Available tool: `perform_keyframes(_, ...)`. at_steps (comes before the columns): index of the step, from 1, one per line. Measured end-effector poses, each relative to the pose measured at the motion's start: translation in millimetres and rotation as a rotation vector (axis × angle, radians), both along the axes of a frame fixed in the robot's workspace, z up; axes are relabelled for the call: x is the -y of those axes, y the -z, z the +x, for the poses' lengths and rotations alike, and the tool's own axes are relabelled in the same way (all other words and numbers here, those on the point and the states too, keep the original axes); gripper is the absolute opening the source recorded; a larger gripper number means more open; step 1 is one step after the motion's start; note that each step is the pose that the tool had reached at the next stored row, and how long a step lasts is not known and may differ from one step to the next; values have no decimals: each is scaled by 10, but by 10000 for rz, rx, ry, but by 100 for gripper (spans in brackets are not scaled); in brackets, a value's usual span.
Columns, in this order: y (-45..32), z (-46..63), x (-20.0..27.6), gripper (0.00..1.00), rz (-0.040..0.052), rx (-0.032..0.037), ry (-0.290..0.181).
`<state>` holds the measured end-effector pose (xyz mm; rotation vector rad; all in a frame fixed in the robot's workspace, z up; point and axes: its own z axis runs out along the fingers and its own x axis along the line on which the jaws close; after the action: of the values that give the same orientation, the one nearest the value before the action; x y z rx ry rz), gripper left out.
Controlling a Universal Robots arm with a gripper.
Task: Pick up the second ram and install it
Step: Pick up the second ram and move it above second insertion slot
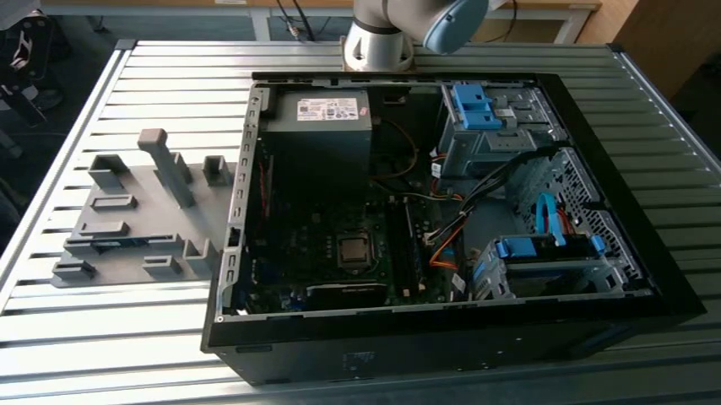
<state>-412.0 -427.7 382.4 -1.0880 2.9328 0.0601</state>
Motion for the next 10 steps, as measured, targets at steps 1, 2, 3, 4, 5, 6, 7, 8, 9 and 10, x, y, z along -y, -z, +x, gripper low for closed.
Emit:
perform_keyframes(1, 1, 0, 1, 11, 0, 0, -8)
perform_keyframes(2, 1, 0, 1, 11, 0, 1, -8)
perform_keyframes(3, 1, 0, 1, 11, 0, 1, -8)
perform_keyframes(4, 1, 0, 1, 11, 1, 1, -9)
perform_keyframes(5, 1, 0, 1, 11, 0, 0, -8)
perform_keyframes(6, 0, 0, 1, 11, 0, 0, -7)
perform_keyframes(7, 0, 0, 2, 11, 0, 0, -8)
perform_keyframes(8, 0, 0, 3, 11, 0, 1, -8)
perform_keyframes(9, 0, 0, 3, 11, 0, 0, -8)
perform_keyframes(10, 0, 0, 4, 11, 0, 0, -8)
